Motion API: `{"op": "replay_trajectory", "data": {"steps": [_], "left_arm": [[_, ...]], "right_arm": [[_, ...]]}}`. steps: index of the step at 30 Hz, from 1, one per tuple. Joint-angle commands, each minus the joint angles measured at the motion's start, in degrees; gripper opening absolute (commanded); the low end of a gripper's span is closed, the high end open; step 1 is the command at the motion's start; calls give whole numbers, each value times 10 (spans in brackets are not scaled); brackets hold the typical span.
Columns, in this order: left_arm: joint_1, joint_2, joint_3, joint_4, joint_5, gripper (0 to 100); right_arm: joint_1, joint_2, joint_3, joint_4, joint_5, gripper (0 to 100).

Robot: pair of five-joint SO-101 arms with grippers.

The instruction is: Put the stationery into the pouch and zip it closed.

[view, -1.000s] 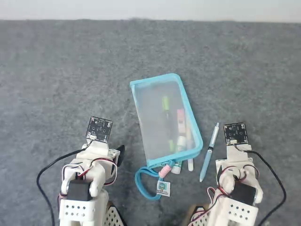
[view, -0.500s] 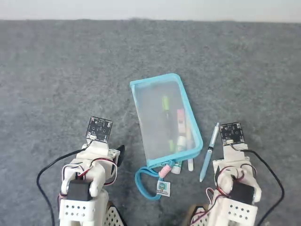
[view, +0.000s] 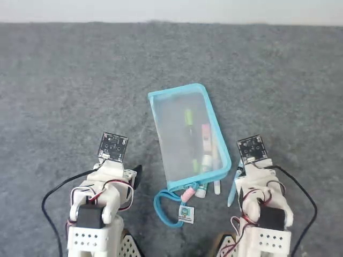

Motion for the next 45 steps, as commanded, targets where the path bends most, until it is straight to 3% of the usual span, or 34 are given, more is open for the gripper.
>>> {"op": "replay_trajectory", "data": {"steps": [1,4,9,13,19,24,38,45], "left_arm": [[-54,-6,-5,-14,-64,207],[-83,-5,-5,-12,-133,207],[-81,-5,-5,1,-149,207],[-81,-5,-5,1,-149,207],[-82,-5,-5,2,-149,207],[-83,-5,-5,2,-149,207],[-81,-5,-5,2,-149,207],[-81,-5,-5,3,-149,207]], "right_arm": [[22,-10,-63,7,6,93],[13,-10,-102,15,18,56],[-47,51,-169,22,15,35],[-103,224,-270,22,7,35],[-260,511,-440,38,-49,35],[-339,639,-477,34,-58,69],[-327,780,-484,-35,-84,91],[-327,891,-594,-53,-131,91]]}}
